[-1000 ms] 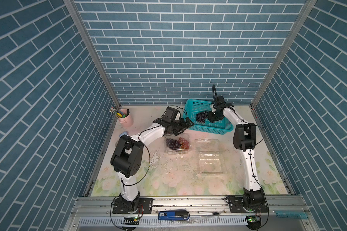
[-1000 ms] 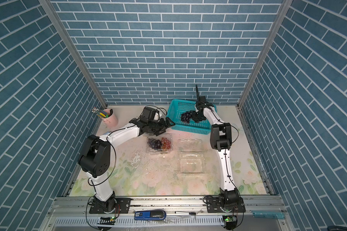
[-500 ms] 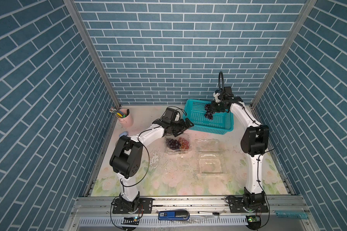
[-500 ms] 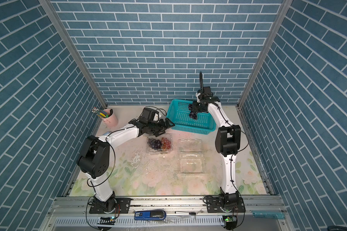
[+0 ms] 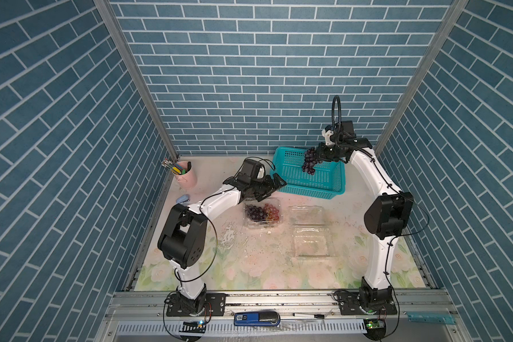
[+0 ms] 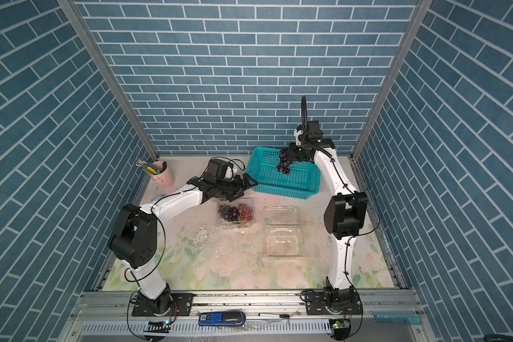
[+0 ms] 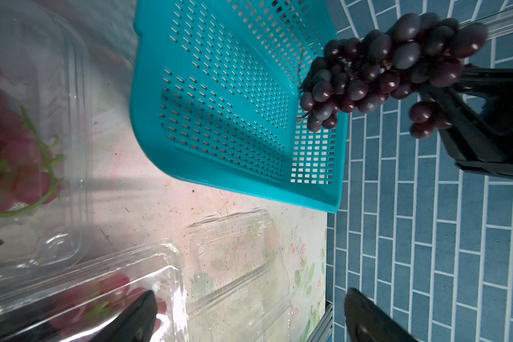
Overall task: Pack grapes into containers
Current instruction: Pick up the grape from the basket, then place the grape into the packing box.
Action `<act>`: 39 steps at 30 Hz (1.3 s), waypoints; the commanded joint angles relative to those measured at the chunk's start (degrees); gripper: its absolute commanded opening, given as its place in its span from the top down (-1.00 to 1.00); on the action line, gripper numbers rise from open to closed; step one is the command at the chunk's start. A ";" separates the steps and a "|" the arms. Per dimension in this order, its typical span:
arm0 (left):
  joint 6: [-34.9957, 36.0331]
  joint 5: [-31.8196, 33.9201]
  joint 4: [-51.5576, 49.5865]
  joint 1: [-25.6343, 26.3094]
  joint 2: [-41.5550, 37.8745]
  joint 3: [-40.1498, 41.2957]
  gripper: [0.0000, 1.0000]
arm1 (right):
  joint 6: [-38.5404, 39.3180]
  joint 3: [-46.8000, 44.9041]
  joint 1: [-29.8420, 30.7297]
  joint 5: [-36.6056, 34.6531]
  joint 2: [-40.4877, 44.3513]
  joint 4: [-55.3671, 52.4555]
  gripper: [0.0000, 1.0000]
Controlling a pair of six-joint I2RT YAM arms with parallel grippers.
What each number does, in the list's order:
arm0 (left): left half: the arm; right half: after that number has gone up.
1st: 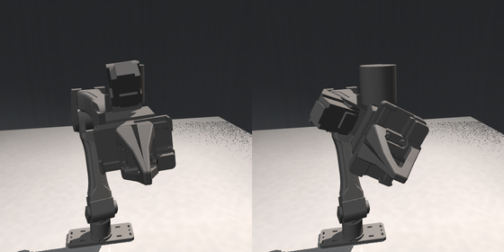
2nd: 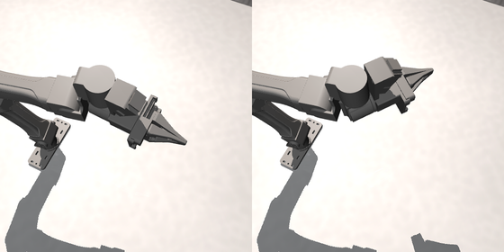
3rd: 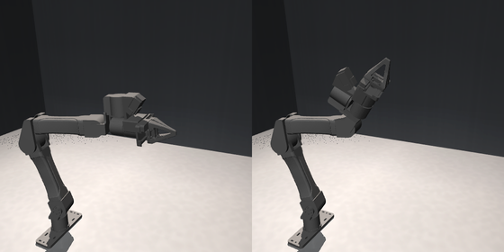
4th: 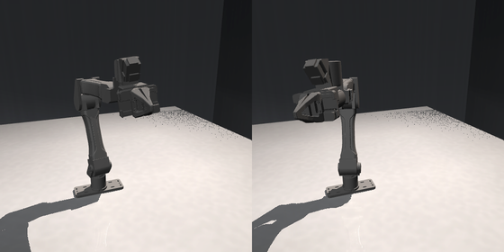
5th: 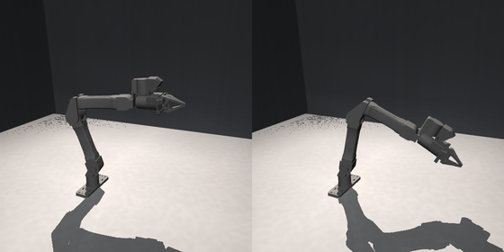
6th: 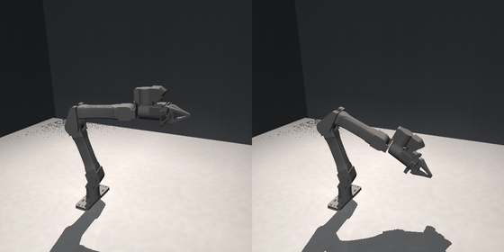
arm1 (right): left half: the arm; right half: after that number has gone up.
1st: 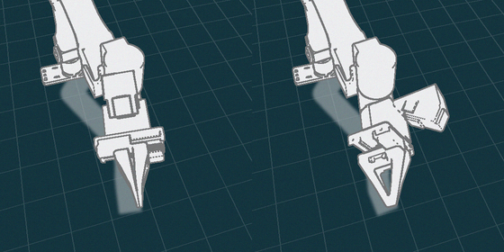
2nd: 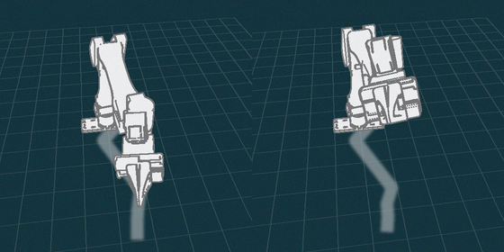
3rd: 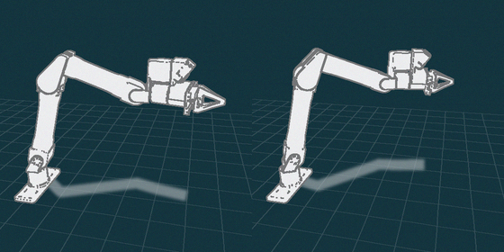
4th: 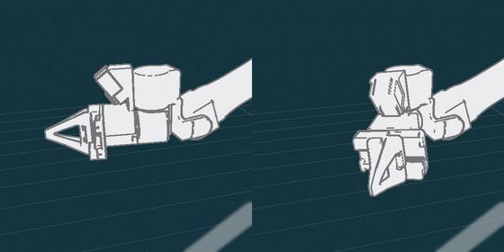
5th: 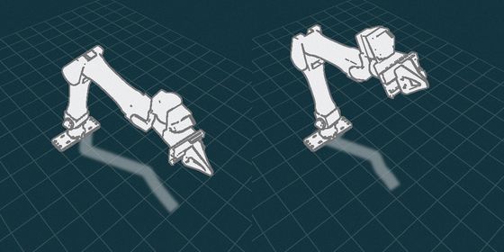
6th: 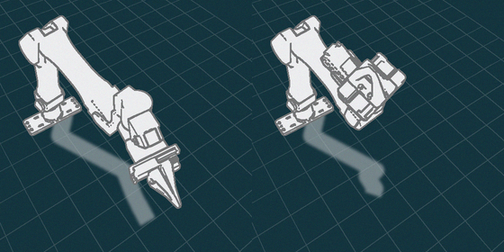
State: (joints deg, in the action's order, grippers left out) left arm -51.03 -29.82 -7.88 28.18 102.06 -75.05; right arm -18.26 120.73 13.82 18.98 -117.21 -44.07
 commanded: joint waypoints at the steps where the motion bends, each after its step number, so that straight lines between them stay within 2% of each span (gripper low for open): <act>1: -0.39 0.05 1.18 0.63 -2.30 1.57 -0.99 | -1.63 -3.31 -0.07 0.96 6.55 -0.73 0.67; 10: -0.50 1.30 1.74 2.66 -7.26 4.75 -0.99 | -3.26 -21.98 1.30 0.81 24.49 1.01 0.67; 18: -0.41 3.49 2.61 4.55 -12.64 10.13 -0.99 | -5.84 -40.99 5.30 -0.09 43.17 0.91 0.67; 22: -0.48 4.53 3.51 5.43 -14.46 12.64 -0.99 | -7.11 -49.02 7.70 0.26 49.82 0.83 0.67; 33: -0.48 7.05 3.62 7.45 -18.77 17.50 -0.99 | -10.49 -64.40 18.99 0.55 61.30 3.29 0.68; 39: -0.68 7.63 4.10 8.02 -19.01 18.62 -0.99 | -10.65 -71.70 22.05 2.18 60.88 5.95 0.67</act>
State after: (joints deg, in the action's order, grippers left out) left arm -51.92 -23.22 -4.58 35.68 83.68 -57.21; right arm -27.27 50.89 34.85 19.79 -56.16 -41.10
